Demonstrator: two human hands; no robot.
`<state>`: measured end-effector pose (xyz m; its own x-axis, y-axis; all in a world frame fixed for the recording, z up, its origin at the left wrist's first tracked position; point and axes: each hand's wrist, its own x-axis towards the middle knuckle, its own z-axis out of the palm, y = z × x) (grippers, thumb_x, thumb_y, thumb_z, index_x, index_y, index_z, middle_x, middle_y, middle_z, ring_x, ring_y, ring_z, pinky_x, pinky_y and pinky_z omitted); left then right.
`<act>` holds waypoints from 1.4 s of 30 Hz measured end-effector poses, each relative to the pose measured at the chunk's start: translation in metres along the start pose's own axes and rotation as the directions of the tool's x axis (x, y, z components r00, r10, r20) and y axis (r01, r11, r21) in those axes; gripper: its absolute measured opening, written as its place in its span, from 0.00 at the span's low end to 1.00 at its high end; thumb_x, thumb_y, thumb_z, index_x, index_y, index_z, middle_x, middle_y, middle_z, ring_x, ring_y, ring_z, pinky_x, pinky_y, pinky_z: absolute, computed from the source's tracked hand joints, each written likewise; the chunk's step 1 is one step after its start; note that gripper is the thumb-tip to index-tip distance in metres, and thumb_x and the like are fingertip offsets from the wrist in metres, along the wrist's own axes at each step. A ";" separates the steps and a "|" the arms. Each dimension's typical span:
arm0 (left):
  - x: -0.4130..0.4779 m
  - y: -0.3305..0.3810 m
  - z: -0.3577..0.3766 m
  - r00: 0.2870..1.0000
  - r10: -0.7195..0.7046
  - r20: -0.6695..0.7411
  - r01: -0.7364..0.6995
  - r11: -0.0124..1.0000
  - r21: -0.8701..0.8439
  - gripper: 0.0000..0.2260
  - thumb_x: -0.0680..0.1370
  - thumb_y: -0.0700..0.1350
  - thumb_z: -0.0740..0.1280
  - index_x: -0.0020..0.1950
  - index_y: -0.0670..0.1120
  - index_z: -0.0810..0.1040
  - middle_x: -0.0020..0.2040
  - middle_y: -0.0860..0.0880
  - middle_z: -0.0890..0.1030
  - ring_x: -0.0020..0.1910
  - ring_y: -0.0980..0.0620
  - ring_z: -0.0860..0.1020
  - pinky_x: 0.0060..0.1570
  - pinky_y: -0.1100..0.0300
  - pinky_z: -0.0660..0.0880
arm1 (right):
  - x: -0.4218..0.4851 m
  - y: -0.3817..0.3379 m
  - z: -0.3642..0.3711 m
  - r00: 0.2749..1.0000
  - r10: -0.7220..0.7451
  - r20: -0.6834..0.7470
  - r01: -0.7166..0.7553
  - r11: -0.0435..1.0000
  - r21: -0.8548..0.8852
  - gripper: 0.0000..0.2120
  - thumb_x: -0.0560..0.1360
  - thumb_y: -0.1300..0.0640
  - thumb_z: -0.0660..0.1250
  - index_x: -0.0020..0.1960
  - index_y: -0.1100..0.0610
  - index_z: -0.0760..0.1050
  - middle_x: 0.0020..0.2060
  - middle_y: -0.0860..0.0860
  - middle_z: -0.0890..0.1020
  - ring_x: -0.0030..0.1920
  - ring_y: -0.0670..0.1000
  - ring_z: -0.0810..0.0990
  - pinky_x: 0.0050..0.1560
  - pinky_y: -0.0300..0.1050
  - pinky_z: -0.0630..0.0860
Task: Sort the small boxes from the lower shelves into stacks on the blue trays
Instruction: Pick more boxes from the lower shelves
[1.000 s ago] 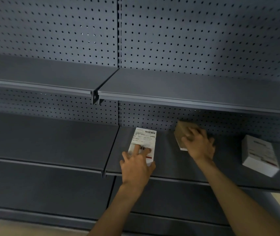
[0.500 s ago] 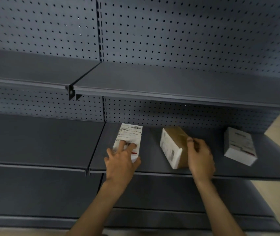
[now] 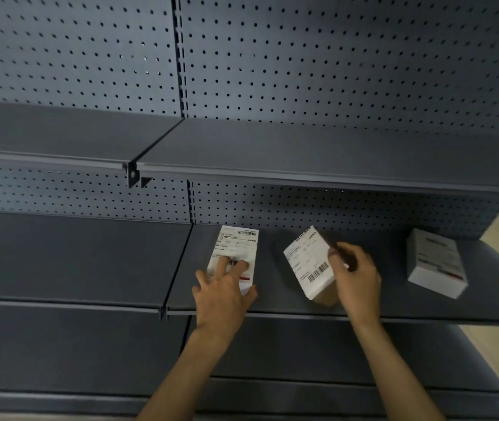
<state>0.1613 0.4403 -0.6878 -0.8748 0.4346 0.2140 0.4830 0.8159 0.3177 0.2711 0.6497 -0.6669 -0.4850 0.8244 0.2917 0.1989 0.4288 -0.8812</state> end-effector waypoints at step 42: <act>-0.008 -0.025 -0.009 0.955 0.025 -0.295 -0.044 0.997 -0.059 0.26 0.70 0.57 0.73 0.68 0.60 0.74 0.71 0.57 0.70 0.53 0.42 0.70 0.46 0.45 0.76 | -0.053 -0.017 0.005 0.916 -0.345 0.203 0.400 0.776 -0.488 0.31 0.73 0.38 0.70 0.75 0.41 0.68 0.77 0.42 0.65 0.67 0.60 0.72 0.50 0.59 0.81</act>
<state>0.1569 0.4130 -0.6890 -0.8129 0.3229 0.4847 0.5225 0.7720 0.3619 0.2890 0.5973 -0.6694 -0.6861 0.5327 0.4955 0.3762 0.8427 -0.3851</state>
